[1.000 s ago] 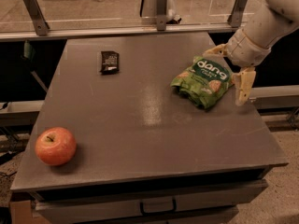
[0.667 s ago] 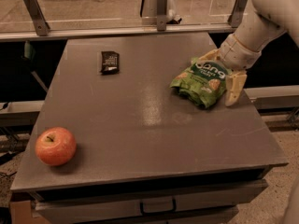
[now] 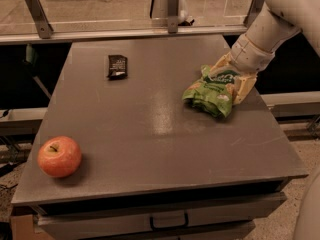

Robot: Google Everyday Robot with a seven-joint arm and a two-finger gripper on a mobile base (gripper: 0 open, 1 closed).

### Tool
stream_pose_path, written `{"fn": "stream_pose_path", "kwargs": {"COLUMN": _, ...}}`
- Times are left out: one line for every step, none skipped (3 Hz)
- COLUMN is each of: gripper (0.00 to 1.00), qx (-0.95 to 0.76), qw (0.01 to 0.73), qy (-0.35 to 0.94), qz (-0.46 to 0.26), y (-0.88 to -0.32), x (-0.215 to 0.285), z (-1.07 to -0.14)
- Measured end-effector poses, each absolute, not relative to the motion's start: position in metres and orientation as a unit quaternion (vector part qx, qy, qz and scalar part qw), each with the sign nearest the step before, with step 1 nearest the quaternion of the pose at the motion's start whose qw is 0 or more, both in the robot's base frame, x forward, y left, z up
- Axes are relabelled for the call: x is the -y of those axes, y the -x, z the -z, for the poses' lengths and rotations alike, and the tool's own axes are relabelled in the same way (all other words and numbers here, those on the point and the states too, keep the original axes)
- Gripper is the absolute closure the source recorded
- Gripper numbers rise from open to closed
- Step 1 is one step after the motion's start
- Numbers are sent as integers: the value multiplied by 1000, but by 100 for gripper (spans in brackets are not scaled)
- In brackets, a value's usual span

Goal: Pick green rice chip bag

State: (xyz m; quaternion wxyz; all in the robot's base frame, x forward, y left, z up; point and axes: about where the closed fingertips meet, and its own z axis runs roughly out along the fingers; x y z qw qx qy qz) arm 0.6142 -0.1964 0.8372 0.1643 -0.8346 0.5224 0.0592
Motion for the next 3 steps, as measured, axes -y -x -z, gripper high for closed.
{"fn": "stream_pose_path", "kwargs": {"gripper": 86, "qx": -522, "qw": 164, "qy": 835, "qz": -59, "y": -614, "x": 196, "z": -839}}
{"fn": "stream_pose_path", "kwargs": {"gripper": 100, "qx": -522, "qw": 164, "qy": 835, "qz": -59, "y": -614, "x": 196, "z": -841}}
{"fn": "stream_pose_path", "kwargs": {"gripper": 100, "qx": -537, "qw": 219, "qy": 812, "qz": -68, "y": -610, "x": 181, "z": -888}}
